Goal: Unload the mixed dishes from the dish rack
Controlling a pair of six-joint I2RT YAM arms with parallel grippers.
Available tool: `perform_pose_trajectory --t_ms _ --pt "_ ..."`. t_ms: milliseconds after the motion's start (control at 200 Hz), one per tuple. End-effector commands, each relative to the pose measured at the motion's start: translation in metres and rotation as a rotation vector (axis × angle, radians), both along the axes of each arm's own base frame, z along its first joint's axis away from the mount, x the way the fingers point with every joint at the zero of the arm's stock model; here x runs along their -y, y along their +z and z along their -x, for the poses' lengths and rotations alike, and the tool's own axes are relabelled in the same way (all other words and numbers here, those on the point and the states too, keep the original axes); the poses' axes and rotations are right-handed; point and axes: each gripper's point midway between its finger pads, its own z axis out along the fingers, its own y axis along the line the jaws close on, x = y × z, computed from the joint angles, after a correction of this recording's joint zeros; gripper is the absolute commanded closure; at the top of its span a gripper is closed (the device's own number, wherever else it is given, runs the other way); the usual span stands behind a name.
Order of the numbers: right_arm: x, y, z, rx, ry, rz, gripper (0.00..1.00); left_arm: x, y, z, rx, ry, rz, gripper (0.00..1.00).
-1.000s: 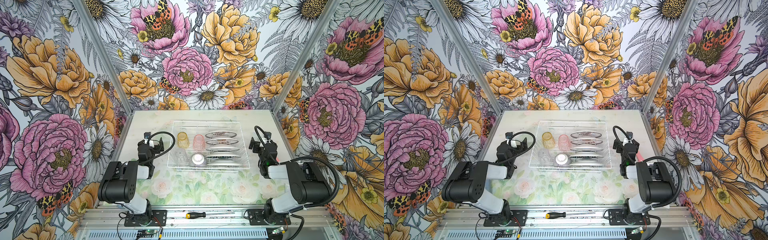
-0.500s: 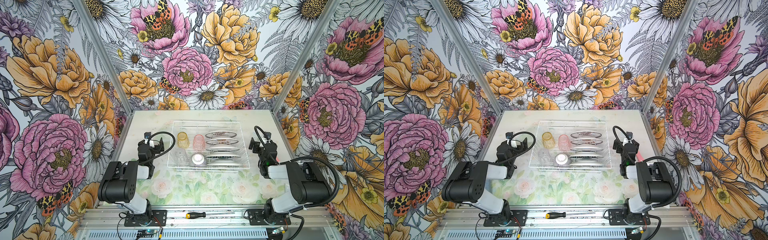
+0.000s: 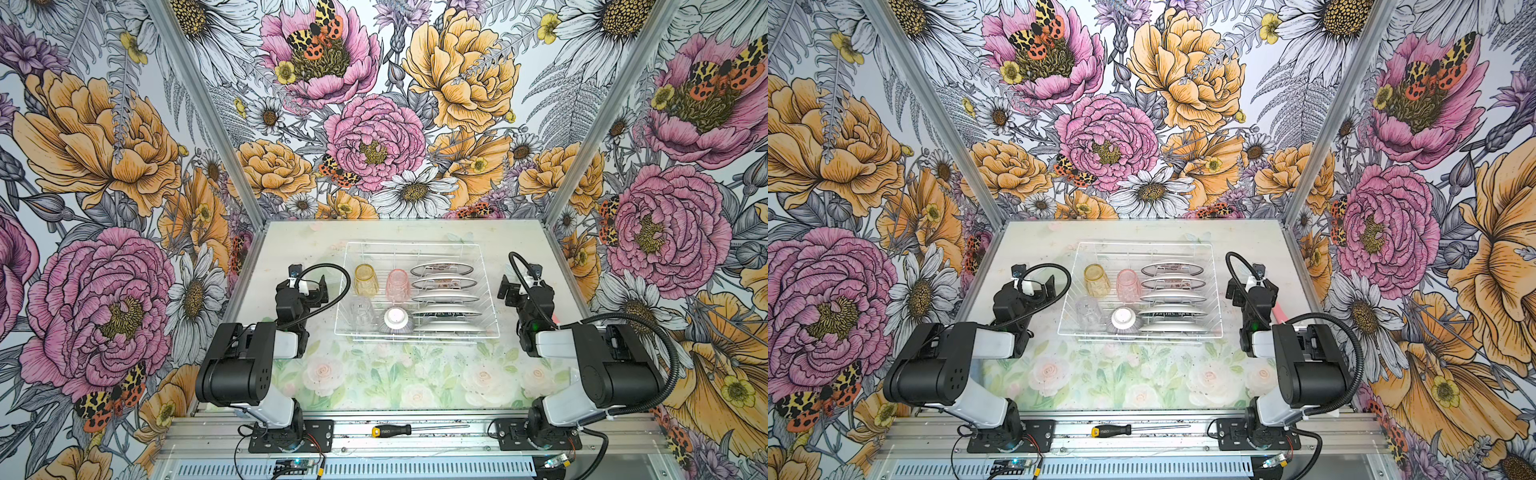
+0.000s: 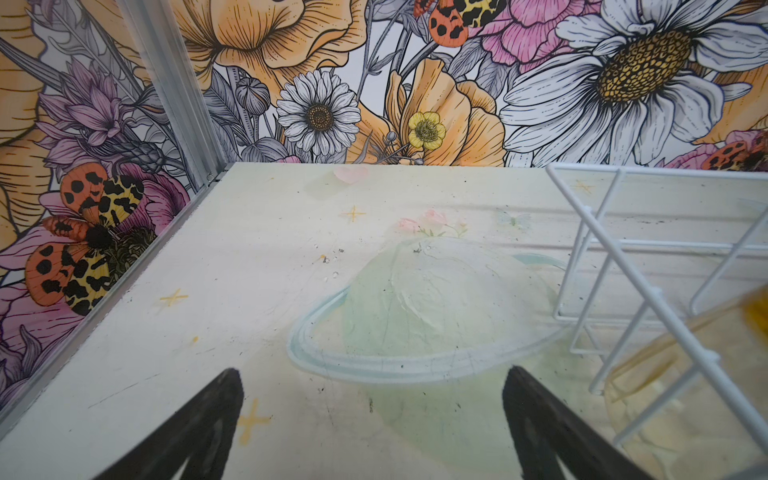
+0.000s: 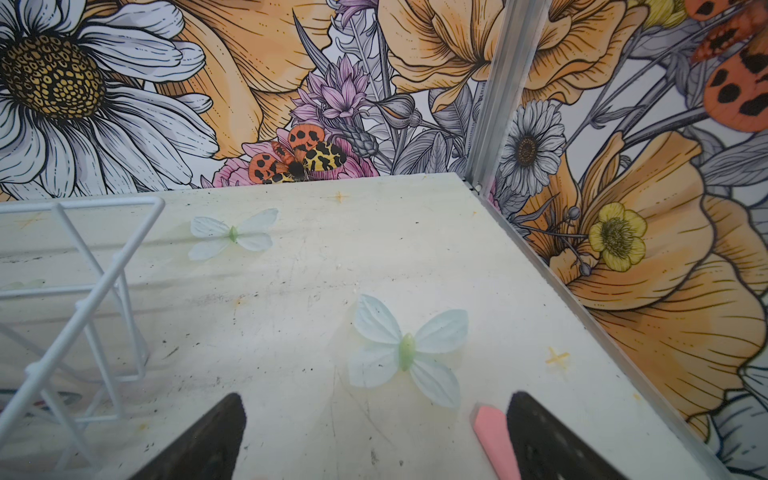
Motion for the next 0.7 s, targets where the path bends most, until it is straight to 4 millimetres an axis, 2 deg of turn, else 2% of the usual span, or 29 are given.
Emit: perform_pose_trajectory --t_ms 0,140,235,285,365,490,530,616,696 --pt "-0.004 0.005 -0.005 0.018 0.016 -0.01 0.01 0.0 0.011 -0.004 0.028 -0.027 0.04 0.05" --pt "-0.004 0.006 -0.004 0.024 0.019 -0.015 0.03 0.0 0.021 -0.007 0.001 -0.045 0.057 0.21" --pt "0.006 0.012 -0.002 0.027 -0.034 -0.03 0.06 0.003 0.041 -0.006 -0.022 -0.031 0.026 0.26" --pt "0.007 0.018 -0.001 0.023 -0.036 -0.028 0.07 0.012 0.056 -0.002 -0.029 -0.031 0.009 0.27" --pt "0.006 0.031 0.001 0.014 -0.032 -0.027 0.1 0.037 0.085 0.006 -0.01 -0.064 0.004 0.24" --pt "0.002 0.069 0.004 0.009 -0.007 -0.032 0.11 0.09 0.127 0.019 0.034 -0.154 -0.032 0.24" --pt "-0.004 0.084 0.005 -0.02 0.023 -0.048 0.11 0.107 0.138 0.022 0.04 -0.194 -0.041 0.24" --pt "-0.023 0.102 0.013 -0.131 0.114 -0.101 0.14 0.145 0.163 0.025 0.048 -0.282 -0.069 0.27" --pt "-0.041 0.119 0.027 -0.176 0.186 -0.176 0.15 0.186 0.18 0.028 0.05 -0.383 -0.114 0.28"
